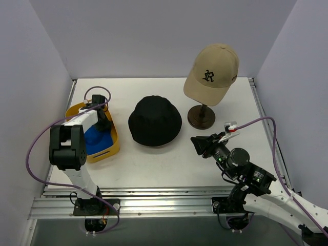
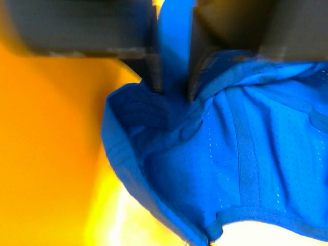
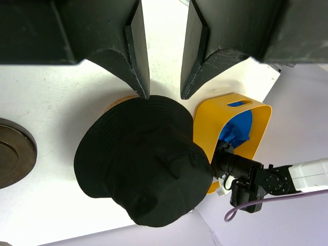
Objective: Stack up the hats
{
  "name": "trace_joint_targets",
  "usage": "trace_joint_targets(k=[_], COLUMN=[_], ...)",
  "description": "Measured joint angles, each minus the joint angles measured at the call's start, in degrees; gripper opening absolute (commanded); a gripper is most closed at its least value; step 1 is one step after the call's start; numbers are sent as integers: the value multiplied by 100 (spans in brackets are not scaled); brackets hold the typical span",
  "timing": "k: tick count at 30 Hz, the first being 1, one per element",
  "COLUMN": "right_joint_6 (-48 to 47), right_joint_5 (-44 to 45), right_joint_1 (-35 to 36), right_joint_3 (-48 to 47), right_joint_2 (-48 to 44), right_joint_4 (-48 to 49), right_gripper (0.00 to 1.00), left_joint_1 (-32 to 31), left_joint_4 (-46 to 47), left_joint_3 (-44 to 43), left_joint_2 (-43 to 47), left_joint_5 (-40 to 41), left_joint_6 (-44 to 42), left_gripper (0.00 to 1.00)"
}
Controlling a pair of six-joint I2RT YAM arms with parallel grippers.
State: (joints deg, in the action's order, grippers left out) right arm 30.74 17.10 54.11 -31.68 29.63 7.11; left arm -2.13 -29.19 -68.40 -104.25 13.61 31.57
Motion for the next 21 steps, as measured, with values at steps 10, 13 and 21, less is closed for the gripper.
trace_joint_targets(k=[10, 13, 21], right_joint_6=[-44, -44, -85], right_joint_5=[59, 63, 59], right_joint_1=[0, 0, 4], right_joint_3=[0, 0, -87], right_joint_2=[-24, -24, 83], right_joint_4=[-96, -98, -118], right_gripper=[27, 26, 27], left_joint_1=[0, 4, 31], left_joint_4=[-240, -407, -973], left_joint_3=[-278, -315, -785], left_joint_2=[-35, 179, 1528], left_joint_5=[264, 317, 382], left_joint_6=[63, 76, 55], left_gripper=[2, 2, 2])
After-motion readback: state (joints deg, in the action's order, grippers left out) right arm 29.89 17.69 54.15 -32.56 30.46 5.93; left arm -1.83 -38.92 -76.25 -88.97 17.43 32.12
